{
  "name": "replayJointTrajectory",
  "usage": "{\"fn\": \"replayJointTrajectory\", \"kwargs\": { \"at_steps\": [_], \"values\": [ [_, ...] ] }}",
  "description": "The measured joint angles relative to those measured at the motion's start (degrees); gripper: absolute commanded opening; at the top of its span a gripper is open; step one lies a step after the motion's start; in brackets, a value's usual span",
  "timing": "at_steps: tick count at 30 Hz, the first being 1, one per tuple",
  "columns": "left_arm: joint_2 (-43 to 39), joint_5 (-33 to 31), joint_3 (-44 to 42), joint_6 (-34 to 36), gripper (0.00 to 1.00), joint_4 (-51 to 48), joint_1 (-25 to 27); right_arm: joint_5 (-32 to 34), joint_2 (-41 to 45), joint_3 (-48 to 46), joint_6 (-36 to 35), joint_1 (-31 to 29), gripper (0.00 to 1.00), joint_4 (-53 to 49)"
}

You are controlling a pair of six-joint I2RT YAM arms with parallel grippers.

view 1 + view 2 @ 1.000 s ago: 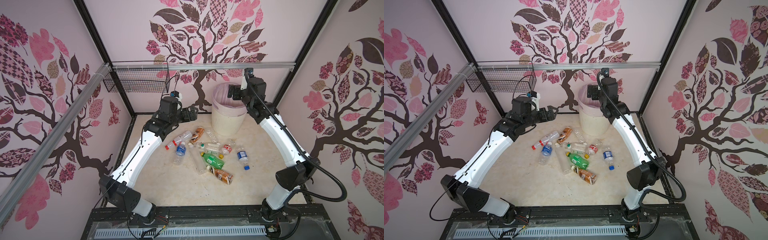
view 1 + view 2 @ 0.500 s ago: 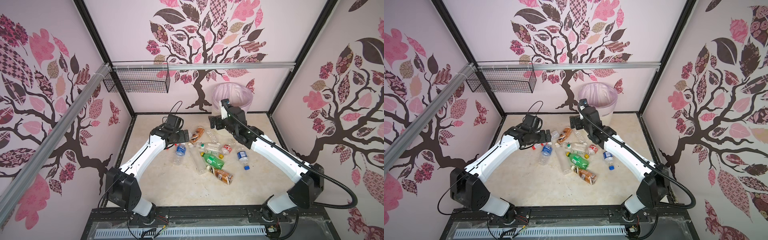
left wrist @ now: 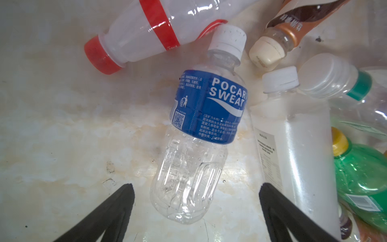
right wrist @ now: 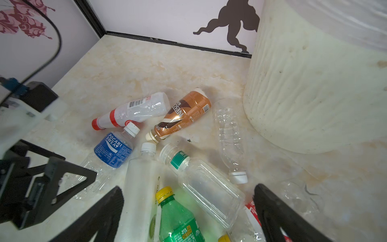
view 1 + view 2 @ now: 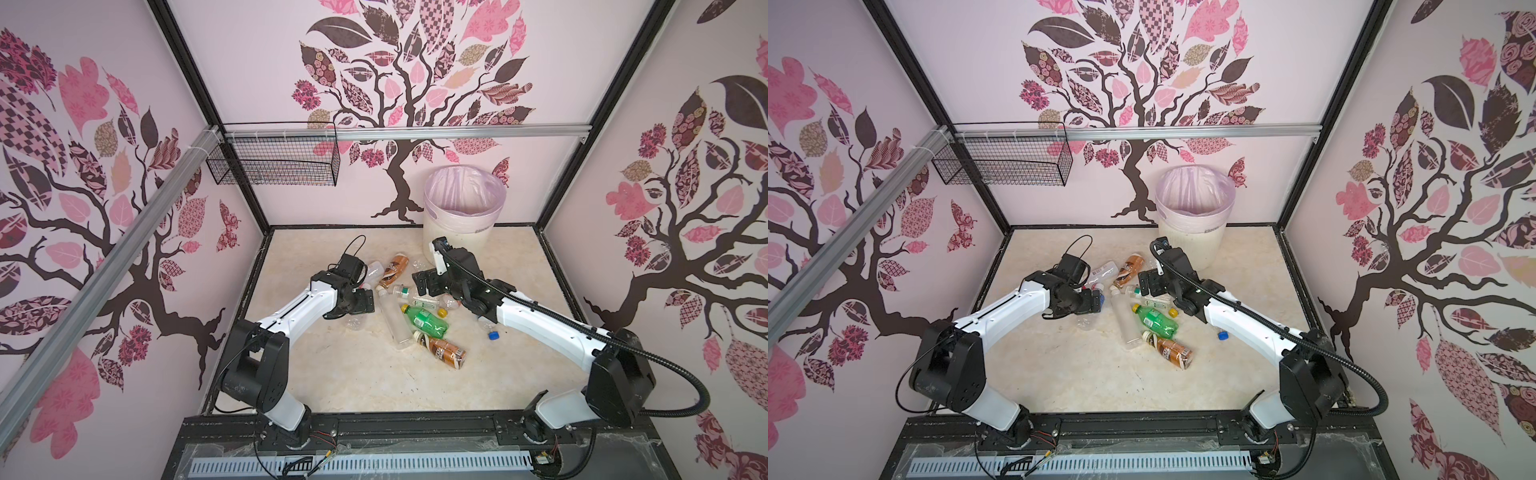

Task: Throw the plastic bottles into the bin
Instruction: 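Lower the left gripper onto the blue-label Pocari Sweat bottle and close it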

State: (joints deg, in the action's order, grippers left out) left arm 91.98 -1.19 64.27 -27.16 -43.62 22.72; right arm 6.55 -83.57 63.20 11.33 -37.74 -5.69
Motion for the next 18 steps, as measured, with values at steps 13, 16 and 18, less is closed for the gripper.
{"fn": "replayJointTrajectory", "kwargs": {
  "at_steps": [13, 16, 18],
  "values": [
    [2.89, 3.93, -1.36, 0.09, 0.92, 1.46, -4.15, -10.67, 0.63, -2.62, 0.74, -0.02, 1.0, 2.05],
    [4.61, 4.79, -1.36, 0.15, 0.91, 1.46, -4.09, -11.82, 0.63, -2.91, 0.96, -0.02, 0.99, 2.1],
    [5.51, 5.25, -1.36, 0.13, 0.9, 1.4, -4.09, -12.26, 0.63, -2.99, 1.14, -0.02, 1.0, 2.12]
  ]
}}
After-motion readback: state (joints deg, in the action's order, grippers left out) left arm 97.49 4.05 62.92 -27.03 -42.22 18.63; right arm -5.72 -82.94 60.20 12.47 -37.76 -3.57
